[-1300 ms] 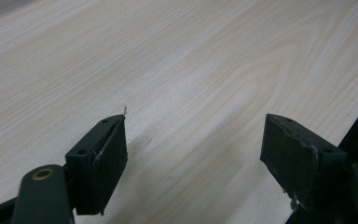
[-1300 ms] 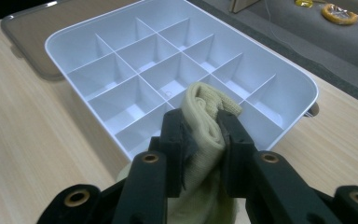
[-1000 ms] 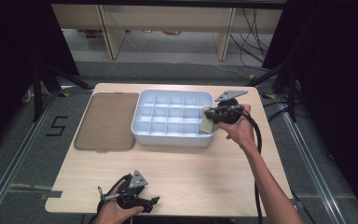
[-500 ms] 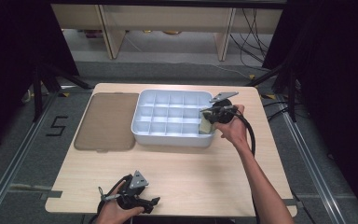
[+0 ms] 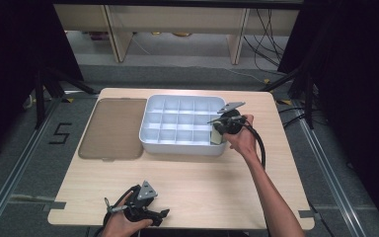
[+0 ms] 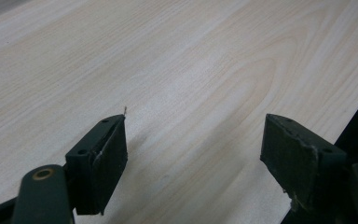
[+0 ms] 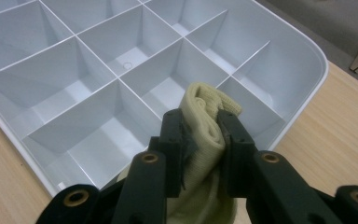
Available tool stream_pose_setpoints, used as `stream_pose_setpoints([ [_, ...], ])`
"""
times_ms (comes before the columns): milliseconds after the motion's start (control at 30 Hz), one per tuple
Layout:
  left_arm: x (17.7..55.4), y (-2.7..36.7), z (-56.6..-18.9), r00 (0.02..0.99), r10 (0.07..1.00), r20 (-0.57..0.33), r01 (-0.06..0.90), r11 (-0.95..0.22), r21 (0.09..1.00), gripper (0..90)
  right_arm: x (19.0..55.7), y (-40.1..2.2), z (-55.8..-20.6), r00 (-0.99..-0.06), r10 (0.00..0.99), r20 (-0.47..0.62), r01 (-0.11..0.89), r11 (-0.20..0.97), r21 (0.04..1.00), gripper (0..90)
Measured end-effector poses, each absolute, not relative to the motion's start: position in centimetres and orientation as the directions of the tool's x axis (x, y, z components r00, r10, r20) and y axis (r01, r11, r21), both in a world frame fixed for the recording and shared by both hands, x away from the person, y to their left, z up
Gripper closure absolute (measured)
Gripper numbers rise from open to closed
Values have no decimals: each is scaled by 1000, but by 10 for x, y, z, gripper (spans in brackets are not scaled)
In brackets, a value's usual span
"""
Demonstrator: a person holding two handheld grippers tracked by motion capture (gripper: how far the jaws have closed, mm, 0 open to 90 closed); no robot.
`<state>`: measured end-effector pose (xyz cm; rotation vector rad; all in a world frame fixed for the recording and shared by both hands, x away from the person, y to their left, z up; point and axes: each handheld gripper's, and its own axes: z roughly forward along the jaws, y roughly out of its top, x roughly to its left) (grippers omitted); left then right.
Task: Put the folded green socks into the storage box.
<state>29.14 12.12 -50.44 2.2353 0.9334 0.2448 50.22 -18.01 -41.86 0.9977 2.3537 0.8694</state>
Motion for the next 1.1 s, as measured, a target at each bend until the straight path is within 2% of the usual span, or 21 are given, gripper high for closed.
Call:
stream_pose_setpoints([
  [233, 292, 121, -505, 727, 681, -83, 551, -507, 662, 218, 501, -180, -423, -650, 745, -148, 479, 553, 682, 741],
  [333, 291, 120, -506, 715, 693, -92, 567, -496, 658, 218, 501, -179, -426, -673, 718, -181, 451, 591, 669, 739],
  [1100, 291, 120, -506, 723, 686, -83, 557, -508, 657, 218, 499, -180, -448, -684, 708, -177, 455, 603, 656, 703],
])
